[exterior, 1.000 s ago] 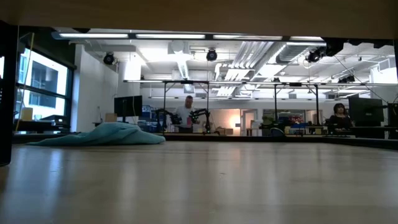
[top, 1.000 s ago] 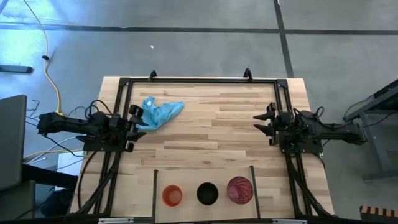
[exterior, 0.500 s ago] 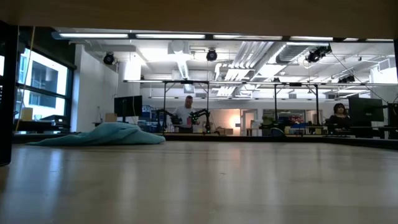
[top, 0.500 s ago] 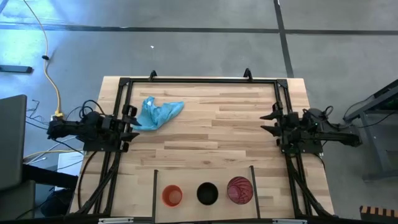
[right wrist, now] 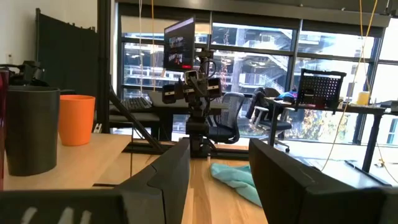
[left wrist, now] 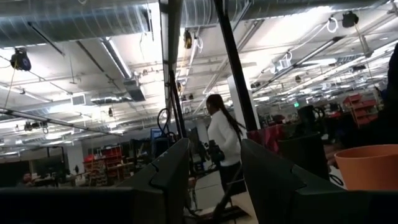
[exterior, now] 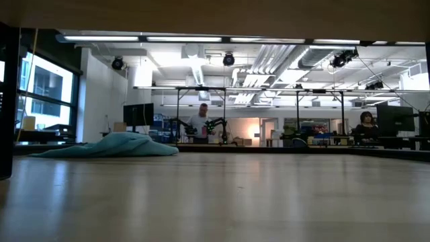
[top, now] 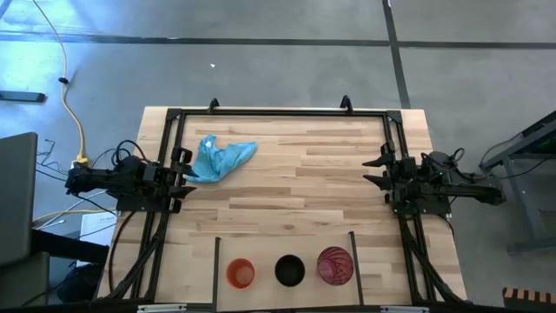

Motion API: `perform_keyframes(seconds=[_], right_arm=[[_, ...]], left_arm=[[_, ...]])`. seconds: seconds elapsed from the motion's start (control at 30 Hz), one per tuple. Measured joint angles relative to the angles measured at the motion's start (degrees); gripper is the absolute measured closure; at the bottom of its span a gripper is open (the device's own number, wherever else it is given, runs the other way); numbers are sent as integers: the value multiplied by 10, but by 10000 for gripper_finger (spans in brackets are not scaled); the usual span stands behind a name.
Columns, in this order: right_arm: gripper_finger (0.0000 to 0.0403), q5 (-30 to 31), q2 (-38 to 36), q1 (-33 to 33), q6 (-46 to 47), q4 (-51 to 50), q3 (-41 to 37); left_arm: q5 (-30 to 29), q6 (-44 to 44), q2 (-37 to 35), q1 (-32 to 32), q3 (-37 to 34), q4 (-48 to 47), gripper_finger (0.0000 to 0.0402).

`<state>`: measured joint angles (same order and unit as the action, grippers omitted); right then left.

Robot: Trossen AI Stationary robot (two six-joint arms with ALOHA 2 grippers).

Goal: Stack small to large cups/mugs on shelf
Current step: Return to Home Position

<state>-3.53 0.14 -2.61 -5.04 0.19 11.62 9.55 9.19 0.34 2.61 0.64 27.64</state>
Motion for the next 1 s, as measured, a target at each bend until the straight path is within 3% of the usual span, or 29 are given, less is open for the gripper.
perform_keyframes(seconds=[0.33, 0.67, 1.0], right_arm=[[245, 0, 0, 0, 44, -12, -9], [245, 0, 0, 0, 101, 57, -47], [245, 0, 1, 0, 106, 58, -47]], left_arm=[[1, -2, 0, 0, 0, -11, 268], [0, -6, 0, 0, 0, -13, 268], [-1, -6, 0, 0, -1, -18, 268]])
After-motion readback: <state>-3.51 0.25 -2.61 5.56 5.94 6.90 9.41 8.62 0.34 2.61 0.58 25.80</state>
